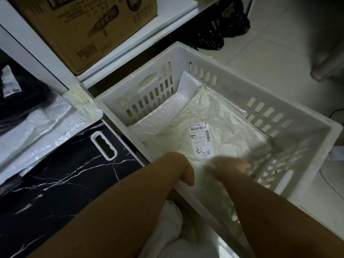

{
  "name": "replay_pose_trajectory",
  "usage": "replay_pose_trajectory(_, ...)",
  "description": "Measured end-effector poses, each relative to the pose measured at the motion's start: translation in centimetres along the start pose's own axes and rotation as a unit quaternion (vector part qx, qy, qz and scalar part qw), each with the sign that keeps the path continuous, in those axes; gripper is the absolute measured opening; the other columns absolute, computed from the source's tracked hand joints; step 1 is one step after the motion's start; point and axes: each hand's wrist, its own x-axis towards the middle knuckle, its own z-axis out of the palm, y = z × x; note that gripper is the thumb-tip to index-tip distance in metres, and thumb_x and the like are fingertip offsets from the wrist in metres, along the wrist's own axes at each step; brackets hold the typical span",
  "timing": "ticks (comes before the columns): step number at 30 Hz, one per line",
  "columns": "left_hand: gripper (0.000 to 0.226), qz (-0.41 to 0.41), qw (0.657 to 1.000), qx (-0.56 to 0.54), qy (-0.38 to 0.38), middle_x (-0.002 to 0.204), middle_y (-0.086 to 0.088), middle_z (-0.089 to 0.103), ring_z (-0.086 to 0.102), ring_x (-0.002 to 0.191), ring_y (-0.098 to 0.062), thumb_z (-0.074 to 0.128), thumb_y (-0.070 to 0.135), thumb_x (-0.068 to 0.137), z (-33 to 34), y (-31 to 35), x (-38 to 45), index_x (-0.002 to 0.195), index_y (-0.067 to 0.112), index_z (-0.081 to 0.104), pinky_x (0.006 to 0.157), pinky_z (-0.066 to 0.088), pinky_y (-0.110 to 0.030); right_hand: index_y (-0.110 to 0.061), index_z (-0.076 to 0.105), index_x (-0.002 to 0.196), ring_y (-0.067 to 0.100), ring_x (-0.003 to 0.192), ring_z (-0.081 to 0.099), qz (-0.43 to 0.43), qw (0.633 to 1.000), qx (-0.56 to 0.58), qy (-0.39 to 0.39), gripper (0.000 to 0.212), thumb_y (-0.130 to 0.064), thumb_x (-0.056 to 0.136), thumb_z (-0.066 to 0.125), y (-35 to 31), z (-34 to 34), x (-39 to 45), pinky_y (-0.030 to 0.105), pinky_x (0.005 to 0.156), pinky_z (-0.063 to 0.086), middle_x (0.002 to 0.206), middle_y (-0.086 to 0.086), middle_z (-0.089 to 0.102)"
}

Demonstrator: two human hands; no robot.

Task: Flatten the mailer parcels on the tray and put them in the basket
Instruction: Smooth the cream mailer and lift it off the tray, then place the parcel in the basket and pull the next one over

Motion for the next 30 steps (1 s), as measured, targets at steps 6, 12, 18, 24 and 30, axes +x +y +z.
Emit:
replay_pose_trajectory(6,0.06,0.044,0.999,-0.03,-0.004,0.146,-0.014,0.037,0.039,0.131,-0.033,0.048,0.034,0.094,-0.4,-0.2,-1.0,0.147,0.013,0.031,0.109,0.032,-0.046,-0.045,0.006,0.146,0.048,0.137,0.006,-0.22,0.97,0.102,-0.018,0.077,-0.049,0.083,0.051,-3.1,2.4,-0.2,0.062,0.103,0.033,0.155,0.009,-0.013)
replay_pose_trajectory(12,0.052,0.041,0.997,-0.04,0.053,0.145,-0.021,0.039,0.04,0.131,-0.036,0.043,0.027,0.098,-0.4,0.0,-1.8,0.144,0.003,0.035,0.111,0.031,-0.045,-0.051,-0.016,0.143,0.053,0.138,-0.02,-0.198,0.978,0.035,-0.052,0.092,-0.048,0.075,0.045,-4.7,4.5,2.2,0.066,0.104,0.02,0.152,0.017,-0.032)
replay_pose_trajectory(18,0.042,0.016,0.971,-0.033,0.235,0.128,-0.01,0.055,0.053,0.117,-0.027,0.044,0.03,0.096,-0.7,0.2,-4.4,0.133,0.011,0.048,0.093,0.041,-0.038,-0.046,-0.025,0.143,0.055,0.138,-0.018,-0.16,0.984,-0.012,-0.074,0.092,-0.062,0.085,0.044,-5.4,4.1,1.8,0.066,0.11,0.015,0.151,0.017,-0.036)
replay_pose_trajectory(24,0.027,0.034,0.896,-0.049,0.441,0.103,-0.004,0.062,0.058,0.096,-0.021,0.044,0.031,0.095,-1.6,-0.4,-9.1,0.112,0.016,0.058,0.079,0.038,-0.033,-0.003,0.022,0.15,0.04,0.144,0.019,-0.187,0.975,0.004,-0.117,0.081,-0.045,0.091,0.058,-4.8,0.4,1.7,0.05,0.117,0.017,0.155,0.023,0.022)
replay_pose_trajectory(30,0.021,0.028,0.846,-0.07,0.528,0.1,-0.004,0.062,0.047,0.078,-0.016,0.042,0.023,0.096,-0.3,-2.7,-14.3,0.105,0.014,0.059,0.072,0.038,-0.03,-0.008,0.034,0.146,0.027,0.13,0.042,-0.263,0.962,-0.028,-0.072,0.052,-0.032,0.101,0.042,-2.9,-5.7,-3.0,0.03,0.103,0.034,0.146,0.012,0.041)
